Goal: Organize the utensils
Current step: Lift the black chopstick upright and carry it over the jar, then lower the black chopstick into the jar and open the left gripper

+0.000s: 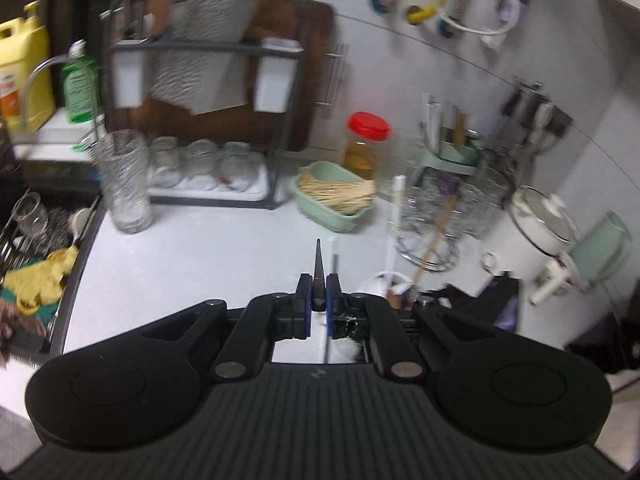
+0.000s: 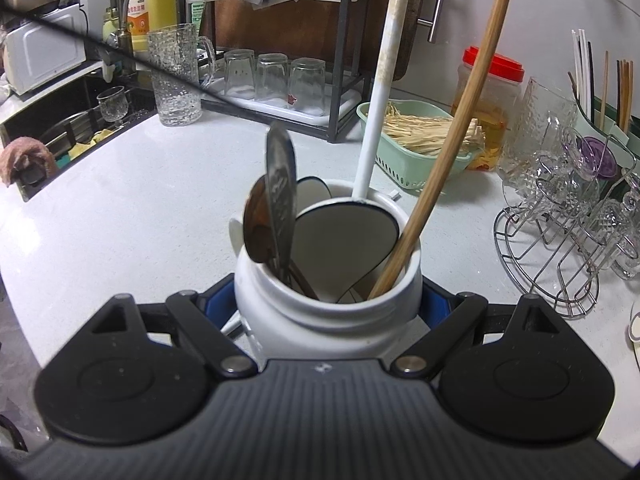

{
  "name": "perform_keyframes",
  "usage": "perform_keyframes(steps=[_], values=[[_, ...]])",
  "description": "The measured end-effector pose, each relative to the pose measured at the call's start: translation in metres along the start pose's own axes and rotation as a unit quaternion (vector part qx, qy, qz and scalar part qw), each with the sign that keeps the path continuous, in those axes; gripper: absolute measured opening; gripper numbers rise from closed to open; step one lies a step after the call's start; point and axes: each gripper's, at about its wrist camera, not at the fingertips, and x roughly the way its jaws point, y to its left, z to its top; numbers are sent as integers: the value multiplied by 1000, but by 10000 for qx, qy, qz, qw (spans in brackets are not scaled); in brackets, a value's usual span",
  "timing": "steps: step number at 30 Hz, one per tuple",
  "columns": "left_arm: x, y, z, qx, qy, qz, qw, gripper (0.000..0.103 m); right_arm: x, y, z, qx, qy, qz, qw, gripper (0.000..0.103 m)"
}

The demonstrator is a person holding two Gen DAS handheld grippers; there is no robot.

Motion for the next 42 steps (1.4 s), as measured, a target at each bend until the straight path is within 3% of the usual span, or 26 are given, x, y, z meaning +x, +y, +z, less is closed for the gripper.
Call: perform_keyframes(steps=[6, 15, 26, 42], values=[[-21, -27, 25, 527, 434, -329, 9971, 7, 0, 0, -1, -6, -33, 10, 10000, 92], [-38, -60, 51, 998, 952, -542, 9890, 7, -1, 1, -4, -18, -124, 23, 9999, 92], [20, -81, 64, 1443, 1644, -540, 9743, 7, 0, 0, -4, -127, -180, 144, 9997, 92], [93, -101, 75, 2157, 2171, -506, 9507, 7, 0, 0, -1, -172, -124, 191, 9996, 92]])
